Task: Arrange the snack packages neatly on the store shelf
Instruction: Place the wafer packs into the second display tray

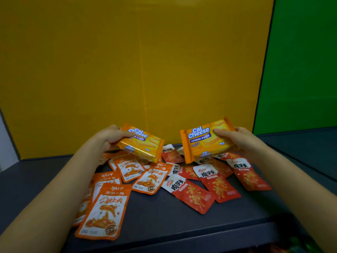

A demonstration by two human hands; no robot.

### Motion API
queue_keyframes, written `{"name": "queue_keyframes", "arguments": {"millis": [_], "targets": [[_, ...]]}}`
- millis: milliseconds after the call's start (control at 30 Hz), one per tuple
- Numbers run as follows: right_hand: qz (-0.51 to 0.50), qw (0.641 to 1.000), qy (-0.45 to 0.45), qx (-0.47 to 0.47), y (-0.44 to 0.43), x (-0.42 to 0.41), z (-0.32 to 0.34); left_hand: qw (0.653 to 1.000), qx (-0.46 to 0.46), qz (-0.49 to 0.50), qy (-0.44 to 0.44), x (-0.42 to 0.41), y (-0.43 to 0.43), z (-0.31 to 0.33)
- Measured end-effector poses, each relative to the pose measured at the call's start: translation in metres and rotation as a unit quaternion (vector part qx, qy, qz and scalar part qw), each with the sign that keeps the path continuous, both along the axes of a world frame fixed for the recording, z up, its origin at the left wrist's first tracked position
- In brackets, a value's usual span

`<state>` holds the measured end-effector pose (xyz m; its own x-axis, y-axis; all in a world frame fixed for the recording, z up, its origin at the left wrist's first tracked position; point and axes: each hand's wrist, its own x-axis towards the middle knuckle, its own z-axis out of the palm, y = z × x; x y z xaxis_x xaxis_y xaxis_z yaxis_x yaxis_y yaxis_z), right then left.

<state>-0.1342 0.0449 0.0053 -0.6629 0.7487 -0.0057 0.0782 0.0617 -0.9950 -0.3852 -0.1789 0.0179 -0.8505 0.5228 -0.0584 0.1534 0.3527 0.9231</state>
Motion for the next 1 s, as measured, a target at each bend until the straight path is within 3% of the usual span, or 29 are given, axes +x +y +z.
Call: {"name": "queue_keyframes", "arguments": {"millis": [133, 433, 767, 1000], "targets": [[-0.016, 1.0, 0.016, 0.003, 0.023, 0.036, 0.002, 0.999, 0.038, -0.003, 0.025, 0.025, 0.032, 0.02], [-0.117, 0.993, 0.021, 0.017, 0.125, 0.192, 0.005, 0.986, 0.109, -0.121, -0.024, 0.158, 0.187, 0.027], [-0.237, 0.971, -0.006, 0.017, 0.235, 0.397, -0.004, 0.961, 0.117, -0.234, -0.086, 0.346, 0.368, -0.005], [-0.302, 0.953, 0.013, 0.0, 0.291, 0.485, -0.006, 0.947, 0.099, -0.287, -0.109, 0.436, 0.464, -0.017]]}}
